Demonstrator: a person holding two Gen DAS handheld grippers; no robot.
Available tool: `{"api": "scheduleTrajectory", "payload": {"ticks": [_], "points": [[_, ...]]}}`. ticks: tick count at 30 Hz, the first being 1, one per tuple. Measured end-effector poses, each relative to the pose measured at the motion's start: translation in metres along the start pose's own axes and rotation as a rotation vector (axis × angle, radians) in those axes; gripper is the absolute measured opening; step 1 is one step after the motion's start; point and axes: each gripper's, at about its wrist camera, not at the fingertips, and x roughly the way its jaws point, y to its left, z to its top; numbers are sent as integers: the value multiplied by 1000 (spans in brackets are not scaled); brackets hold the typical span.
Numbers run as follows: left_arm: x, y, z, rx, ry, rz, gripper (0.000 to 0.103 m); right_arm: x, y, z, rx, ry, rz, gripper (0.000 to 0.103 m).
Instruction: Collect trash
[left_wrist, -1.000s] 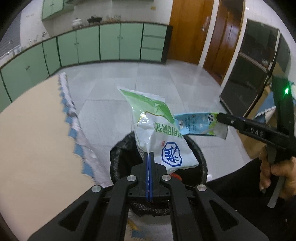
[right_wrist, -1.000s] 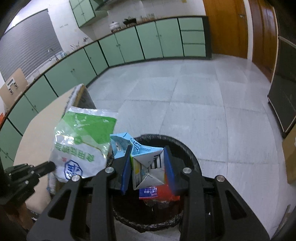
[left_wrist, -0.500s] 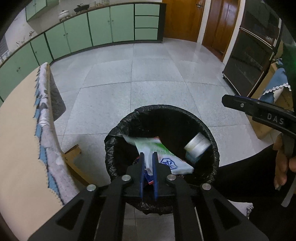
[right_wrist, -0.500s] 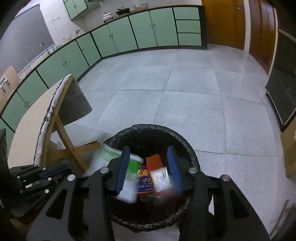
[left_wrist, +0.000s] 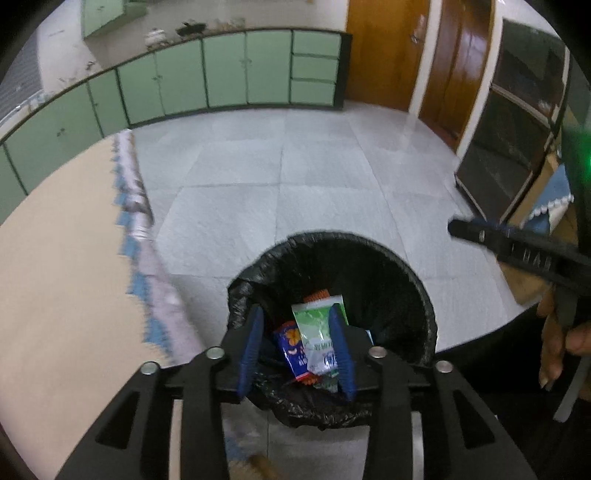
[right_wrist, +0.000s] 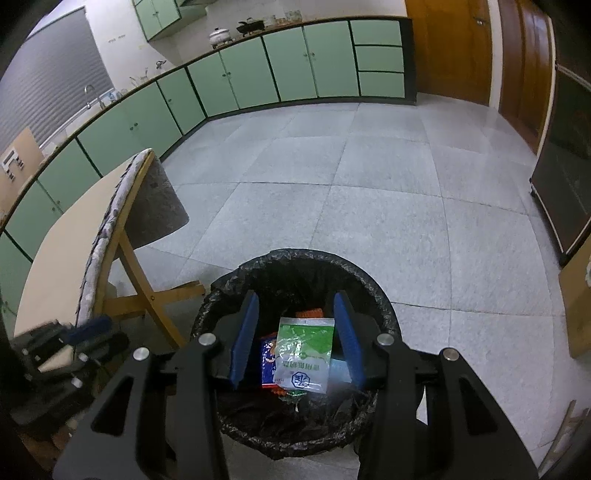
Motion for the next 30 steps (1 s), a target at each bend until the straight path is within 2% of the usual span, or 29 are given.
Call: {"api": "scheduleTrajectory", "payload": {"ticks": [5, 10, 15, 16, 24, 30], "points": [[-41, 10, -4, -45, -72, 27, 48, -33, 20, -9, -39, -35, -12, 51], [-92, 18, -15, -104, -147, 53, 66, -68, 42, -16, -59, -58, -21, 65], [-148, 27, -27, -164, -225, 96, 79, -117, 76, -18, -117, -109, -63, 88], [-160, 27, -30, -171, -243, 112, 84, -126, 80, -18, -125, -128, -67, 90], [-227, 26, -43, -185, -300, 205, 91, -201, 118, -19, -150, -236, -100, 97], [-274, 23, -51, -221, -356, 276, 97, -238, 137, -26, -141, -295, -157, 98]]}}
